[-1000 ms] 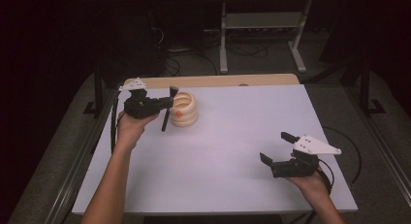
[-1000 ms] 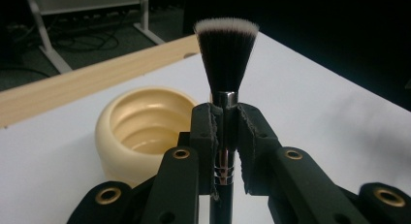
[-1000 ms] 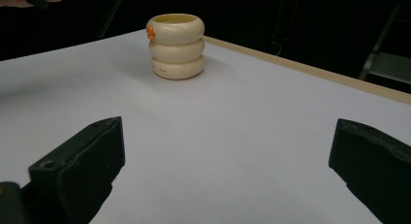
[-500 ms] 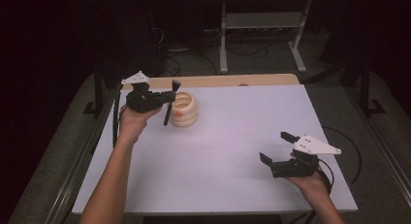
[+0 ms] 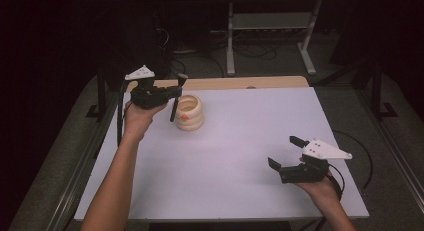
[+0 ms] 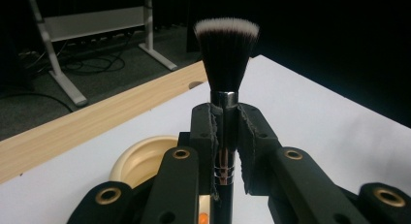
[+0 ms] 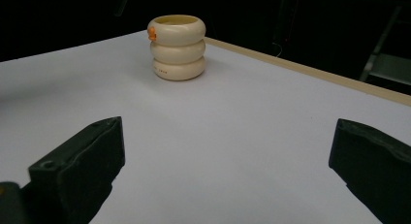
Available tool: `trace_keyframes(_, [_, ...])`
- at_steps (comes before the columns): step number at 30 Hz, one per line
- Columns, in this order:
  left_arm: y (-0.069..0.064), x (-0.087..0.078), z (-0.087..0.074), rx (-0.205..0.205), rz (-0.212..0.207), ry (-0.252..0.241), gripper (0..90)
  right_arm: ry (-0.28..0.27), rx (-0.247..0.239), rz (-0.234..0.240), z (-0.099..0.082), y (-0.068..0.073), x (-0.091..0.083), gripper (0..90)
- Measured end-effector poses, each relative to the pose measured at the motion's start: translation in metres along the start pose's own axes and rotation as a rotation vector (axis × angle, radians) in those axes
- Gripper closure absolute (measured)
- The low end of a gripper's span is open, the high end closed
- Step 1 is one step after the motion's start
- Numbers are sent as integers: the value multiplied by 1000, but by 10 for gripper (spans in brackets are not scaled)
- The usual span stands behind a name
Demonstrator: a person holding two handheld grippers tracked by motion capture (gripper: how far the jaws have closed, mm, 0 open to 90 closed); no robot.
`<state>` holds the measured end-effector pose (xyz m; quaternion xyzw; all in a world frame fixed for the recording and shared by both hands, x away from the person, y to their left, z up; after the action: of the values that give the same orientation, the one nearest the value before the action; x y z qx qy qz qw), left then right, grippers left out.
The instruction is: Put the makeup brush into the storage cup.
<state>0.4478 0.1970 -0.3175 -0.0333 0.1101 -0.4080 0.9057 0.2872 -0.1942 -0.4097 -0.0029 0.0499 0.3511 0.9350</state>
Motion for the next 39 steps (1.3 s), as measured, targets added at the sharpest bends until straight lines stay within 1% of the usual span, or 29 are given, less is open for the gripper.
trace_keyframes(3, [1,2,1,-6,-2,-12,777,1,0,0,0,0,0,0])
trace_keyframes(4, [2,3,1,0,-3,-12,777,1,0,-1,0,0,0,0])
trace_keyframes(10, [7,7,3,-5,3,-32,778,2,7,-2,-1,-1,0,0])
trace_keyframes(17, [9,12,7,9,4,-48,777,-1,5,-2,0,-1,0,0])
trace_keyframes(28, [14,18,7,12,7,-84,777,-1,4,-1,0,-2,0,0])
trace_keyframes(32, [17,19,12,18,10,-96,777,2,5,1,-1,-1,0,0])
trace_keyframes(39, [17,25,17,24,6,-118,777,0,7,2,-1,-2,0,0])
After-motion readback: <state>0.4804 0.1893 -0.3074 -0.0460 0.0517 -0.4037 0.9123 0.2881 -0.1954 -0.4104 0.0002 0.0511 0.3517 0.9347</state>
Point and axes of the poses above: each handheld gripper's, and its own axes: x roughly forward along the jaws, z roughly out of its top, y roughly to its left, the point moved 4 cm from there along x, roughly forward along the jaws, and after that the axes turned 13 degrees about -y, right-handed, at the moved point
